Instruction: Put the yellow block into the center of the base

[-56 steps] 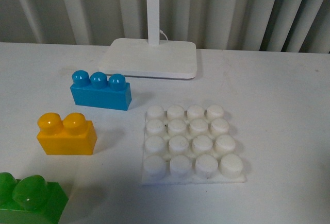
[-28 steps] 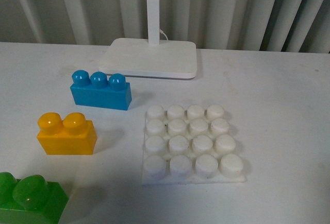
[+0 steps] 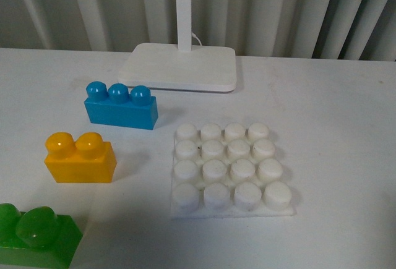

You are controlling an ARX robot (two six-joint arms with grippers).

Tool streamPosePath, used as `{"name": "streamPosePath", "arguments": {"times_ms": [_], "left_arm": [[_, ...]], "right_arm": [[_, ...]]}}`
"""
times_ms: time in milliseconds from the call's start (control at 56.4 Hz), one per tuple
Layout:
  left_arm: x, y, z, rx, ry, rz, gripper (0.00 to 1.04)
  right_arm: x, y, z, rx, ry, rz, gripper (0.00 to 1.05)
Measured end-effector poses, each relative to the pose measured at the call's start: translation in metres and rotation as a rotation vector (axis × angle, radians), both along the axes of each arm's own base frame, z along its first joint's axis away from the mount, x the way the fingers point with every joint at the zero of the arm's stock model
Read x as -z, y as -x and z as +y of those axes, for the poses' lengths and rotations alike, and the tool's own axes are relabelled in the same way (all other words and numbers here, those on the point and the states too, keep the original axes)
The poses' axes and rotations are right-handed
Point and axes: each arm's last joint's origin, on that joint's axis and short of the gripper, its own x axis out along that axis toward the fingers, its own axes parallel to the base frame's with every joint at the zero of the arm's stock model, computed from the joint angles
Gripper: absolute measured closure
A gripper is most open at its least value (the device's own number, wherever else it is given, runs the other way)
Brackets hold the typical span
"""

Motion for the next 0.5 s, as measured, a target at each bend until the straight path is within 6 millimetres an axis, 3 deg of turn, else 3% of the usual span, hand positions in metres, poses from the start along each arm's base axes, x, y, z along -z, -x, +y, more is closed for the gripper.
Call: {"name": "streamPosePath", "arguments": {"times_ms": [89, 177, 230, 337, 496], "left_arm": [[-0.011, -0.011, -0.005, 0.075, 0.010, 0.011, 0.06], [-0.050, -0.038, -0.012, 0.220, -0.084, -0.034, 0.06], [-0.062, -0.051, -0.017, 0.303, -0.139, -0.019, 0.06], [-0.071, -0.084, -0.036, 0.596, -0.350, 0.111, 0.06], [-0.077, -0.123, -0.047, 0.851, -0.545, 0.247, 0.06]], "right_arm": [[0.000, 0.000, 0.000, -0.002, 0.000, 0.000, 0.42], [0.000, 0.000, 0.000, 0.000, 0.000, 0.000, 0.21], [0.000, 0.000, 0.000, 0.000, 0.000, 0.000, 0.10], [0.000, 0.000, 0.000, -0.001, -0.001, 0.000, 0.09], [0.000, 0.000, 0.000, 0.000, 0.000, 0.000, 0.09]]}}
